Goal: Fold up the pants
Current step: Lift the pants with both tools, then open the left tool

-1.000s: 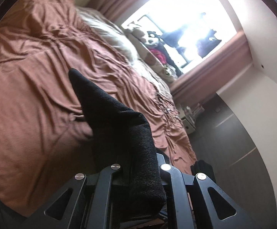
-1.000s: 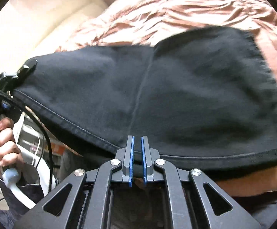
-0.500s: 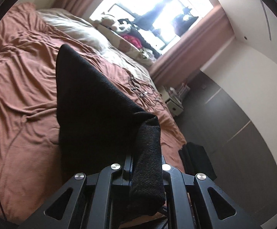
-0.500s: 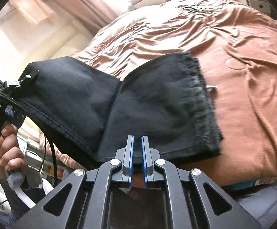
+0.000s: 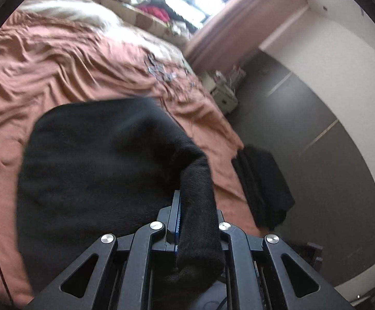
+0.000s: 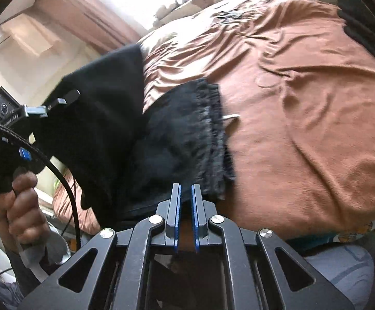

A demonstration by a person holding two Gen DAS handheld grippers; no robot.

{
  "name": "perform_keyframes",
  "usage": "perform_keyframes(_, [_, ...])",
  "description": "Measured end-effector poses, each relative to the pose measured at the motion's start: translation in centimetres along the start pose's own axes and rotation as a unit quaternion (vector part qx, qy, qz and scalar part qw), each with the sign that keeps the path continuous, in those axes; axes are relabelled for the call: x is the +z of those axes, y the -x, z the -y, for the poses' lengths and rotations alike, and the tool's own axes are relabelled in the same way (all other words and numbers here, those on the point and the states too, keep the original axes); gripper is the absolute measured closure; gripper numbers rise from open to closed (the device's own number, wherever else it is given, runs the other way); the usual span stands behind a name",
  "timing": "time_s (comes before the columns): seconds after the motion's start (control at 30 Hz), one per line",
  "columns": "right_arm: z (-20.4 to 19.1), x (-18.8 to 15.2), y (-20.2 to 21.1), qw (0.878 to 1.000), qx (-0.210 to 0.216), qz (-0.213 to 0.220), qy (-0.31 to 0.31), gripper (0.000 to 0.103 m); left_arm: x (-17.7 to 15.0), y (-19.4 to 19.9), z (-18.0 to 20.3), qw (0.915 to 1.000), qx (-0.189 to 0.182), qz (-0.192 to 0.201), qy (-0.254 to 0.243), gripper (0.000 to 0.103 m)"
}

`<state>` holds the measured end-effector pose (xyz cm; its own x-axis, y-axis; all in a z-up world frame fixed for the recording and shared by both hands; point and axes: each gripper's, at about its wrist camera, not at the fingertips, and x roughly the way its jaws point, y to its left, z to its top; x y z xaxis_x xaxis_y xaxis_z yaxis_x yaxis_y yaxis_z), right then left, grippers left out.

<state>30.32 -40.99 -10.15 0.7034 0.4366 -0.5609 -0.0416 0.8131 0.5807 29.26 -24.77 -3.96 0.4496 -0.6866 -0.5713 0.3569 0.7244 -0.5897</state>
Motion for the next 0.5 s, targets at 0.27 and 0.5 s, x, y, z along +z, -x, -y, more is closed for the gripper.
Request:
perform_keyframes(0.27, [3.2, -0.1, 1.2, 0.999, -0.005, 0.008, -0.042, 0.098, -2.9, -4.0, -0.9, 0.9972, 0.012, -0.073, 0.007, 0.084])
perform_keyframes(0.5, [3.0, 0.4, 1.6, 0.999, 0.009, 0.014, -0.051, 0.091, -3.2, -2.0, -1.4, 0.9976, -0.007, -0.068, 0.013, 0.035])
